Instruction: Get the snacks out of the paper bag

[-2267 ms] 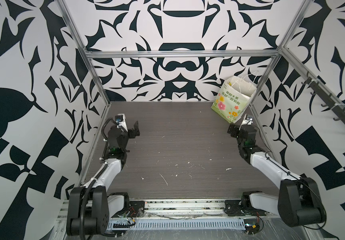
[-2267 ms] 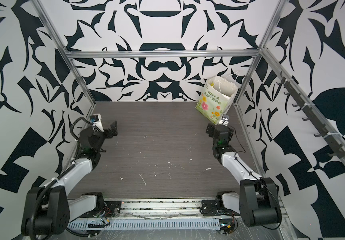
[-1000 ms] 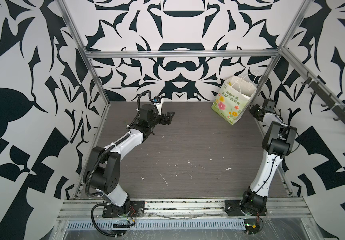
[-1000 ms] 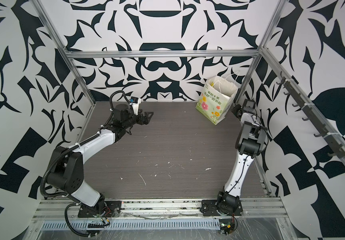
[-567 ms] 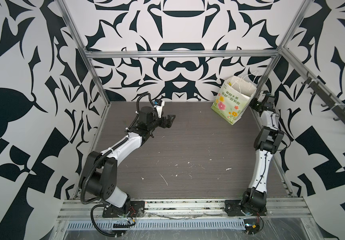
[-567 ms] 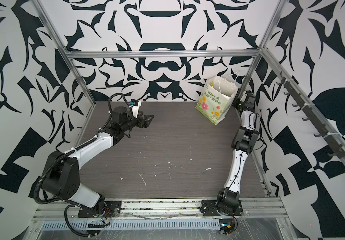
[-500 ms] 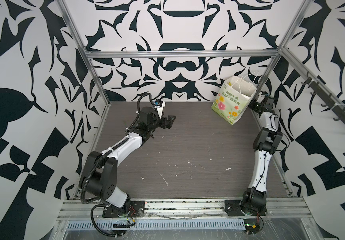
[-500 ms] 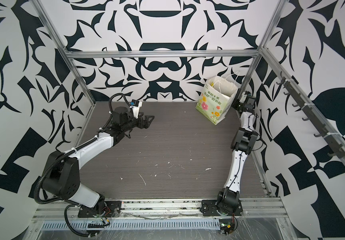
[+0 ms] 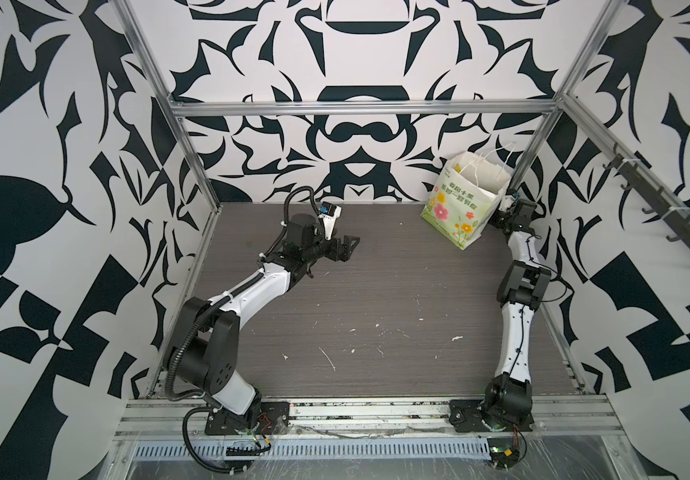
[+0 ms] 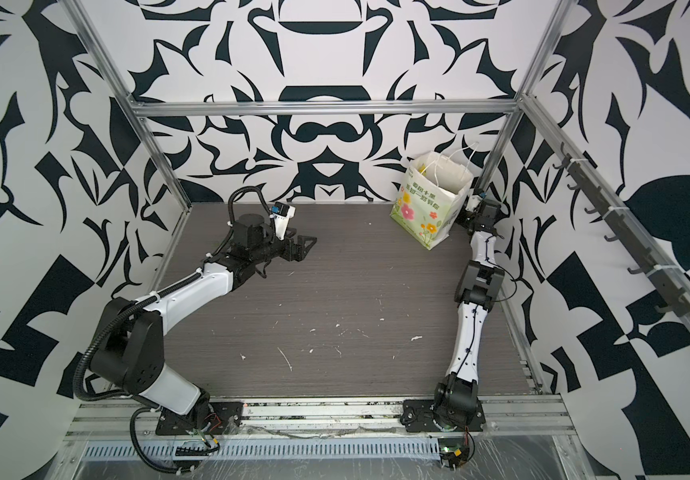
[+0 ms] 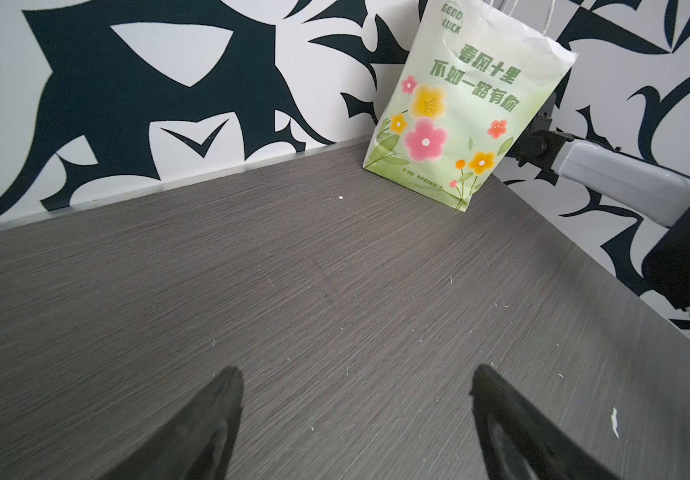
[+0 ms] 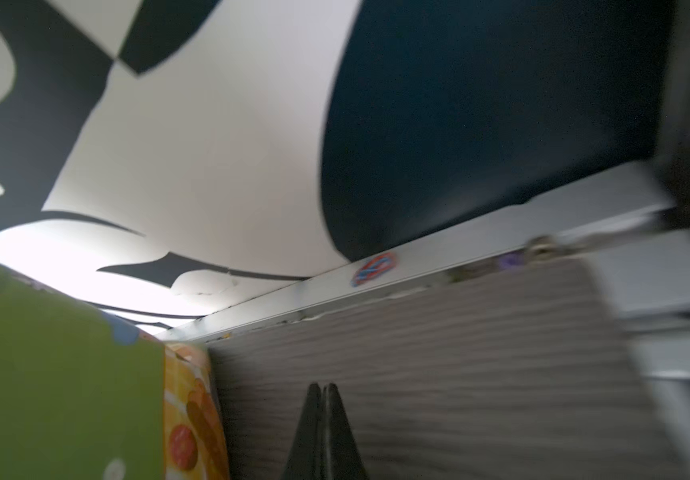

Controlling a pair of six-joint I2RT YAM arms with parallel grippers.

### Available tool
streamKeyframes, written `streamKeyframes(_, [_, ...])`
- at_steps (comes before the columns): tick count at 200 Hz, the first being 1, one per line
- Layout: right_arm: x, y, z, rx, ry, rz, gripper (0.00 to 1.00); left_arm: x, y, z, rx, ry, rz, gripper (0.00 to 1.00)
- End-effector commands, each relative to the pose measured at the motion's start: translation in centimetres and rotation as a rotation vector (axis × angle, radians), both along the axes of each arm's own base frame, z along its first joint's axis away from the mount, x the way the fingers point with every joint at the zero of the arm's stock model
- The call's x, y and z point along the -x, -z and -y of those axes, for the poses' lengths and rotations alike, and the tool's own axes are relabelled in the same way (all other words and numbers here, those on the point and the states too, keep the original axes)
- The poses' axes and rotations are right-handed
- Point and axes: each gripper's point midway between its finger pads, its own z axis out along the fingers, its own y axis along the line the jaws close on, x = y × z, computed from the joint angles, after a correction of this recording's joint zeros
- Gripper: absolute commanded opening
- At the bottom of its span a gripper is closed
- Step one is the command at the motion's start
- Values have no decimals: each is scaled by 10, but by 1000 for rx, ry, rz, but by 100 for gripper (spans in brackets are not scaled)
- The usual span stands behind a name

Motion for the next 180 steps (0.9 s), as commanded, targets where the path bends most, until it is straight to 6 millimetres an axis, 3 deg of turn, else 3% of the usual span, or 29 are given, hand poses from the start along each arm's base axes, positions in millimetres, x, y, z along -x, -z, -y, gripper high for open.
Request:
streamKeyframes(1, [-8,-43,-47,-12,-104,89,1,-3,-8,11,10,37,17,89])
streamKeyframes(39, [-11,-55,-81,-61,-185,140,5,-3,-7,12,-2,50,14,89])
streamKeyframes(99, [1,-69,-158,-92,-396,180,6,1,-6,11,-12,57,31,88])
streamKeyframes(153, [32,-79,-238,-156,-668,211,9,8,-11,8,-25,64,55,89])
streamKeyframes(180, [45,-80,-266,-189,-767,210,14,12,-13,6,-30,70,70,88])
